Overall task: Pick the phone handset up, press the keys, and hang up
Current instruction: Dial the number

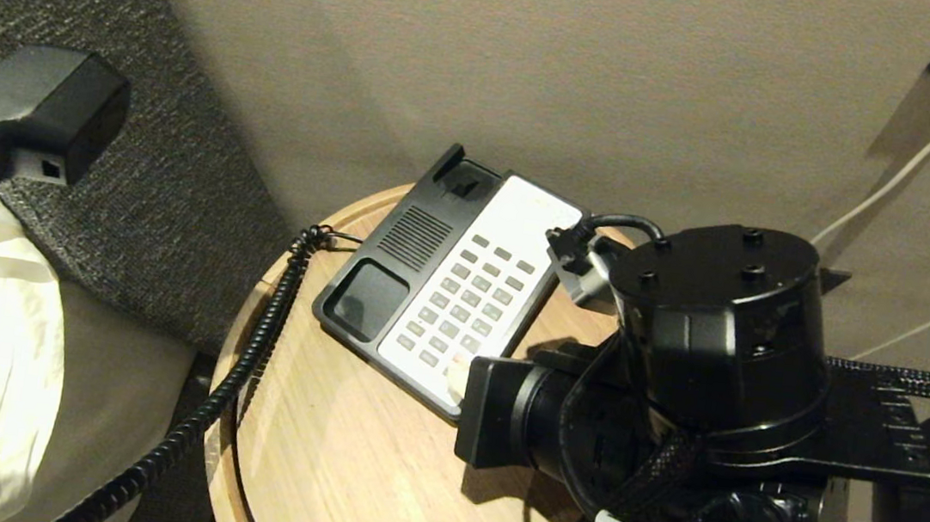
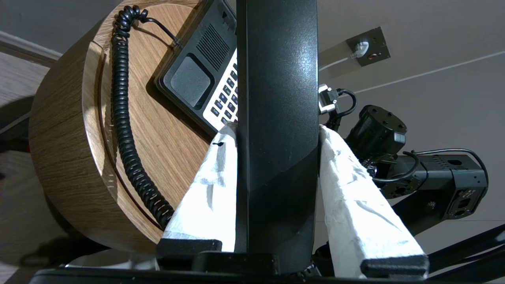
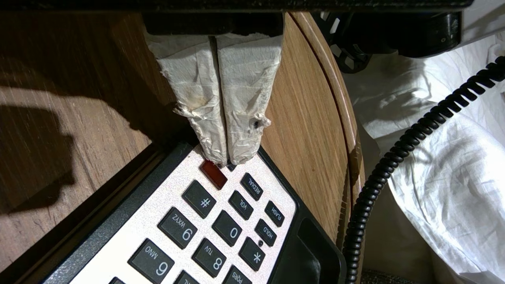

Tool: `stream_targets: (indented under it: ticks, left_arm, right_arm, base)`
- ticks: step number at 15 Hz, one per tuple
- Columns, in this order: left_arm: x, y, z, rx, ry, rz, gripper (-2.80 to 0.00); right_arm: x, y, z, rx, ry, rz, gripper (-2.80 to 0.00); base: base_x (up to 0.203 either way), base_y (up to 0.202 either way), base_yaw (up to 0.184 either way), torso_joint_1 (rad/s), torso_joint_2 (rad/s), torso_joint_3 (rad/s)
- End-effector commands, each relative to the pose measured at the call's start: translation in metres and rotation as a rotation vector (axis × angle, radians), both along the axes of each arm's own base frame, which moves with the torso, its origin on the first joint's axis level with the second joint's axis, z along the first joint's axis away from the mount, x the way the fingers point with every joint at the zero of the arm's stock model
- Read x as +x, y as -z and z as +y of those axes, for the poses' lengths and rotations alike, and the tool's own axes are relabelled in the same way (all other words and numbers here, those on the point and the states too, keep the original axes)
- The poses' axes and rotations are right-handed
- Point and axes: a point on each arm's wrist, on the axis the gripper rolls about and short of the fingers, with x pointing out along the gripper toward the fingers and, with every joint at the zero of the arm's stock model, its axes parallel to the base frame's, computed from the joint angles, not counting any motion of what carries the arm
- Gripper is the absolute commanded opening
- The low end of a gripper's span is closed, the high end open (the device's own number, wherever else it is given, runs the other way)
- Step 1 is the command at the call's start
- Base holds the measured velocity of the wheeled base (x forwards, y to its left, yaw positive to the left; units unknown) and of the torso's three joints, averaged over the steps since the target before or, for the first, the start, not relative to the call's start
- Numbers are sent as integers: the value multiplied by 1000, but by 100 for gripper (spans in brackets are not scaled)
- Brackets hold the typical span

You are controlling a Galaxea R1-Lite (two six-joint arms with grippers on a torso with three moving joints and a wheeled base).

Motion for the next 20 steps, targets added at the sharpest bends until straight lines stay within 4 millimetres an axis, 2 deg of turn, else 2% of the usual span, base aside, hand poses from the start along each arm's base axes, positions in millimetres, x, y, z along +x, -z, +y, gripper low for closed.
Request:
stream_targets:
  ticks: [1,12,20]
  left_arm:
    - [0,-1,0,-6,1,-1,-280]
    - [0,-1,0,-6,4,-1,-280]
    - [1,1,-1,1,5,6,-280]
  right_arm:
    - [3,2,0,-3,12,4,-280]
    - [5,6,-4,-20,20,9,-280]
    - [0,-12,-12,32,24,-17,-280]
  base:
    - [0,0,0,0,0,0]
    - [0,0,0,0,0,0]
    - [0,0,0,0,0,0]
